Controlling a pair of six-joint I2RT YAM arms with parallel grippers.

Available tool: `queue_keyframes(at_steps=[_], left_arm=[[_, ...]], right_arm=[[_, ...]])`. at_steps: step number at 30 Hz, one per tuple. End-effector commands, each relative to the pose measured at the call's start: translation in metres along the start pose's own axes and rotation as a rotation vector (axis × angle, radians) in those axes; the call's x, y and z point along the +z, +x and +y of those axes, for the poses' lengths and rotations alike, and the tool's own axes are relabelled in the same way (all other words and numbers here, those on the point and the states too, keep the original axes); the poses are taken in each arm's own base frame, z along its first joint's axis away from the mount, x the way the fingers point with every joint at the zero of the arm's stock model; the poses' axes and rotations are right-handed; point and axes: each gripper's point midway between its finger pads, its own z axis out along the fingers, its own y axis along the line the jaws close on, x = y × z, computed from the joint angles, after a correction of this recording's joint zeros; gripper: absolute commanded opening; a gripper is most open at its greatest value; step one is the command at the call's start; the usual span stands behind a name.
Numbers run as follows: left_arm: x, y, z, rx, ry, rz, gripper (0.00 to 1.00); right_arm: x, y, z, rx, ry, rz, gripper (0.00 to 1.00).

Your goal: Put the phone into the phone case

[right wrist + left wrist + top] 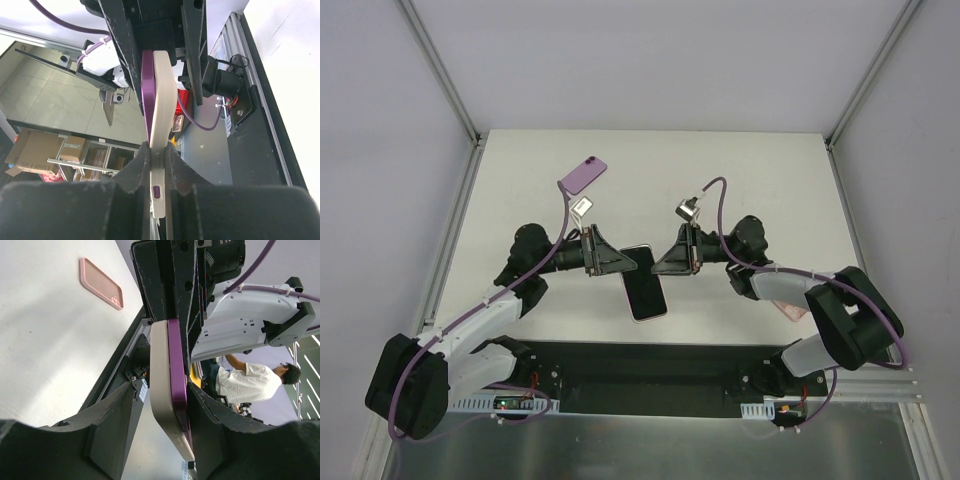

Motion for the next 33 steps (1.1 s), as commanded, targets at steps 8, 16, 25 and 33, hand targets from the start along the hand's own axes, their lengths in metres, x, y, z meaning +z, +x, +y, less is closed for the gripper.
queue_keyframes(at_steps=[8,16,25,33], left_arm=[[-0.003,-0.020,-0.008,-0.011,-0.013,-0.092,0.52],[-0.004,-0.020,-0.001,-0.022,-0.049,-0.100,0.22],[-0.006,-0.012,0.017,-0.015,-0.138,-0.048,0.00],[-0.005,-0.006,0.009,-0.033,-0.092,-0.009,0.00]], right_arm=[[-0.005,0.014,0.047,-0.289,-0.154,0.041,0.02],[-0.005,0.014,0.044,-0.276,-0.149,0.037,0.01],[-0.001,0.005,0.051,-0.263,-0.158,0.022,0.15],[0.005,-0.009,0.058,-0.259,-0.171,0.011,0.38]])
